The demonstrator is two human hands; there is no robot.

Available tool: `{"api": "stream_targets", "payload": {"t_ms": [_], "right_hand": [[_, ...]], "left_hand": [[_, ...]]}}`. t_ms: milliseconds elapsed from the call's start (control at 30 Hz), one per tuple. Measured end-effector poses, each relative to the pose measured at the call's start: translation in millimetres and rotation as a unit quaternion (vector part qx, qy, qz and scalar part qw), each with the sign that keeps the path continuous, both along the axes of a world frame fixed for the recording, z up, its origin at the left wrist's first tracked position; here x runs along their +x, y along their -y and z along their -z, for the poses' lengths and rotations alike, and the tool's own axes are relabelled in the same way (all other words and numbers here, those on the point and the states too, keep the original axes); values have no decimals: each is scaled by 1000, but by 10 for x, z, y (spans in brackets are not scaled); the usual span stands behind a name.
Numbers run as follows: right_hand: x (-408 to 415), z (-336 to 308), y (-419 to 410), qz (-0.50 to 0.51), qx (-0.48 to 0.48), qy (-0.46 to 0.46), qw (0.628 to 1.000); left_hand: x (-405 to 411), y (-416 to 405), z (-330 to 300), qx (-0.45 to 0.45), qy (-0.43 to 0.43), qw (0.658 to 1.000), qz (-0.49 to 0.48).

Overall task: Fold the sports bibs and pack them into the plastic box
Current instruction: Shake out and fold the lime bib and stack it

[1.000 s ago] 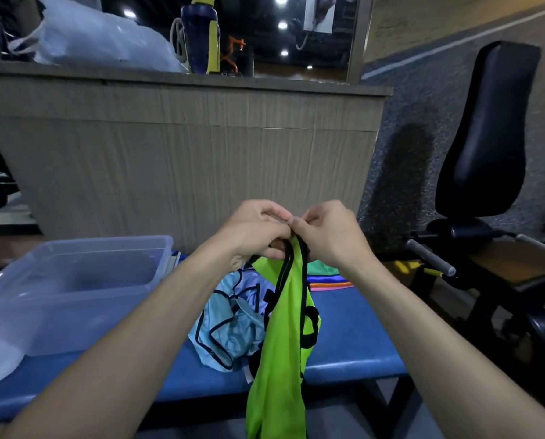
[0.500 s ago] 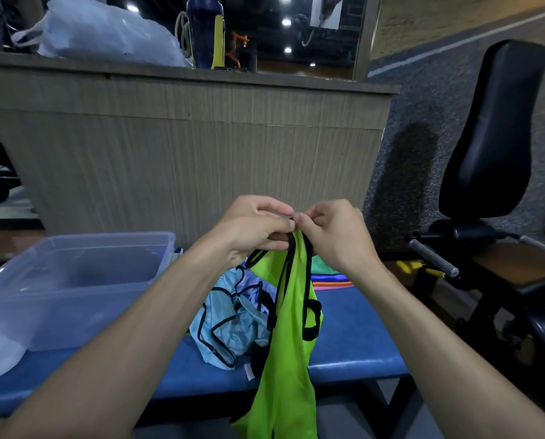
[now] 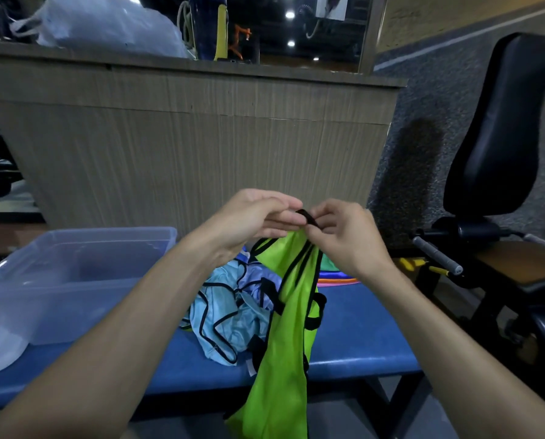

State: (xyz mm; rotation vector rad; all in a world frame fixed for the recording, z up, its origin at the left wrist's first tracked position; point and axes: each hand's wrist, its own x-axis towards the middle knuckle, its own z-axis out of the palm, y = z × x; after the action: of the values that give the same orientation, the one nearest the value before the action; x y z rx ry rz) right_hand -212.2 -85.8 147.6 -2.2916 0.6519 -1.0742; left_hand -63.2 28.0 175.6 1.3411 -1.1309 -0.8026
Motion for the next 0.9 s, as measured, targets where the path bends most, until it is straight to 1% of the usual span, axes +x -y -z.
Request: {"api": "stream_targets", "payload": {"t_ms": [67, 133, 200, 233, 300, 367, 433, 600, 733, 833, 900], "right_hand": [[-53, -16, 76, -5, 34, 32, 999], [-116, -57, 147, -6, 49, 38, 998], [-168, -120, 196, -4, 60, 34, 998], [-195, -161, 211, -3, 63, 33, 997], [-233, -246, 218, -6, 68, 30, 997], [-250, -324, 215, -15, 74, 32, 997], [-253, -379, 201, -19, 73, 31, 997], [-272, -453, 197, -23, 57, 25, 998], [-299, -482, 185, -33, 55, 27, 998], [-318, -483, 193, -38, 51, 29, 998], [-322, -485, 210, -43, 54, 31, 997]], "left_hand": [[2, -57, 31, -30, 55, 998, 3], [52, -117, 120, -93, 129, 986, -52], [118, -196, 275, -153, 211, 958, -120], [127, -242, 369, -169, 248, 944, -137], [72, -333, 562, -191, 321, 916, -146], [-23, -366, 724, -209, 371, 893, -145], [-90, -356, 837, -214, 382, 886, -152], [-128, -279, 893, -215, 377, 886, -165], [-148, -251, 863, -252, 422, 850, -191], [-142, -253, 877, -245, 413, 858, -182], [-128, -237, 903, -224, 418, 862, -177]]}}
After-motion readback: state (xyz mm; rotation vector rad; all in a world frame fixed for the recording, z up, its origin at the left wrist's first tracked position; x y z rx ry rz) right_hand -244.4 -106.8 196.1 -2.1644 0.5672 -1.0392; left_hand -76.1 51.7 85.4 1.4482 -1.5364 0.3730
